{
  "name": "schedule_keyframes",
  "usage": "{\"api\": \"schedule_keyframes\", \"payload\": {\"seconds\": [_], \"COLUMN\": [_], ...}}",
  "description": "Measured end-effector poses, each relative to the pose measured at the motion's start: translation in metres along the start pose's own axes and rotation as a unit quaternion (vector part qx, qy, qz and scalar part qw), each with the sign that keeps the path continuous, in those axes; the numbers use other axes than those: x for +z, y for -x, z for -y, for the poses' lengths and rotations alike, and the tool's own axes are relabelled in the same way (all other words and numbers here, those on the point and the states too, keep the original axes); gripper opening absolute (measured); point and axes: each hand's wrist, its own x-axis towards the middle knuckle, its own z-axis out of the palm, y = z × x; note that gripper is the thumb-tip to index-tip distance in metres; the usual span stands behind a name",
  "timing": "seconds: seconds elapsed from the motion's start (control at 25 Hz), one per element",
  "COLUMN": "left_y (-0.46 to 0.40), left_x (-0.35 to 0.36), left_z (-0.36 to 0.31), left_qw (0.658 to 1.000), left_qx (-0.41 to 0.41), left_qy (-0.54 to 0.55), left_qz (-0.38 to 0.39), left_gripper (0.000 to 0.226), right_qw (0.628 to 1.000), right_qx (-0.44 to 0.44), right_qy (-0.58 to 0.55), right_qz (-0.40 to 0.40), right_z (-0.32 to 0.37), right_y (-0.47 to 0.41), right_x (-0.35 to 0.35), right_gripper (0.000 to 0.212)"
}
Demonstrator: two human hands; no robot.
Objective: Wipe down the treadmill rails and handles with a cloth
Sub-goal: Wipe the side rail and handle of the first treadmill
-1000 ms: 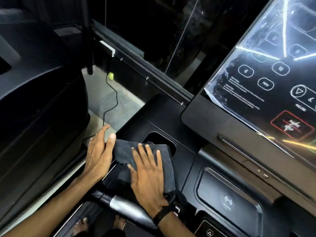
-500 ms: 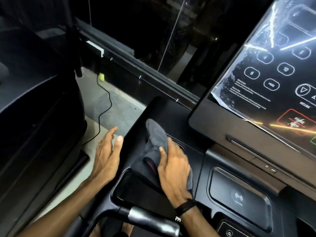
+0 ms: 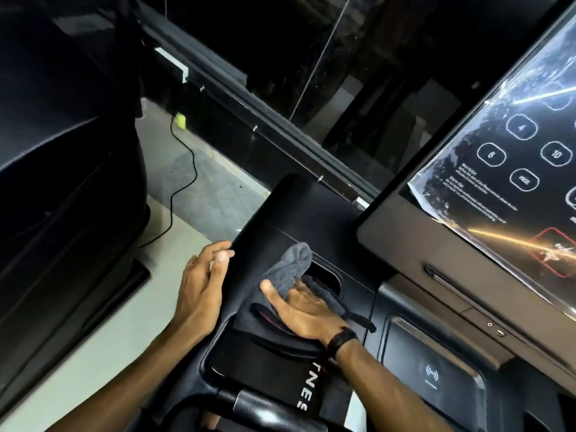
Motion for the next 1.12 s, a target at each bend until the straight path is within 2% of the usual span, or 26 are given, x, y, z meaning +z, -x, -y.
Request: {"api": "schedule_keyframes", "payload": {"seconds": [0.12, 0.16, 0.28, 0.4, 0.6, 0.72, 0.76, 0.84, 0.88, 0.92, 0.96, 1.0, 1.08, 1.12], "left_y": [0.001, 0.001, 0.004, 0.007, 0.008, 0.011, 0.011, 0.009, 0.007, 0.004, 0.002, -0.001, -0.003, -0.004], "left_x": [0.004, 0.004, 0.004, -0.001, -0.001, 0.009, 0.012, 0.016, 0.016, 0.015, 0.015, 0.013, 0.01, 0.009], "left_z": [-0.001, 0.0, -0.002, -0.004, -0.015, -0.023, -0.024, -0.027, -0.028, -0.028, -0.026, -0.024, -0.017, -0.014], "left_qw": [1.0, 1.0, 1.0, 0.999, 0.999, 0.999, 0.999, 0.999, 0.999, 0.999, 0.999, 0.999, 1.0, 0.999], "left_qx": [0.004, 0.007, 0.009, 0.019, 0.016, 0.029, 0.029, 0.033, 0.032, 0.03, 0.029, 0.025, 0.007, -0.004], "left_qy": [0.002, 0.005, -0.004, -0.019, -0.031, -0.036, -0.035, -0.035, -0.032, -0.029, -0.027, -0.027, -0.025, -0.028], "left_qz": [0.007, 0.01, 0.025, 0.022, -0.001, -0.003, -0.001, 0.006, 0.007, 0.006, 0.004, -0.001, -0.018, -0.027], "left_gripper": [0.049, 0.05, 0.051, 0.051, 0.054, 0.055, 0.056, 0.058, 0.058, 0.058, 0.057, 0.058, 0.062, 0.066], "right_qw": [0.997, 0.994, 0.987, 0.987, 0.979, 0.955, 0.935, 0.866, 0.843, 0.85, 0.874, 0.901, 0.953, 0.96], "right_qx": [0.052, 0.08, 0.099, 0.067, 0.078, 0.115, 0.12, 0.095, 0.074, 0.058, 0.044, 0.015, -0.076, -0.104], "right_qy": [0.062, 0.075, 0.128, 0.129, 0.025, -0.117, -0.2, -0.357, -0.37, -0.307, -0.194, -0.088, 0.038, 0.061], "right_qz": [0.016, 0.021, 0.019, -0.063, -0.186, -0.248, -0.267, -0.338, -0.383, -0.425, -0.442, -0.424, -0.292, -0.251], "right_z": [0.005, 0.008, 0.019, 0.025, 0.018, 0.014, 0.01, 0.003, 0.002, 0.001, 0.005, 0.011, 0.025, 0.026], "right_y": [-0.008, -0.01, -0.006, 0.005, 0.012, 0.014, 0.018, 0.034, 0.041, 0.046, 0.049, 0.046, 0.024, 0.007], "right_x": [0.006, 0.006, -0.002, 0.004, 0.013, 0.014, 0.012, -0.005, -0.012, -0.016, -0.016, -0.012, 0.016, 0.03], "right_gripper": [0.121, 0.126, 0.113, 0.099, 0.081, 0.069, 0.068, 0.064, 0.065, 0.069, 0.074, 0.084, 0.096, 0.093]}}
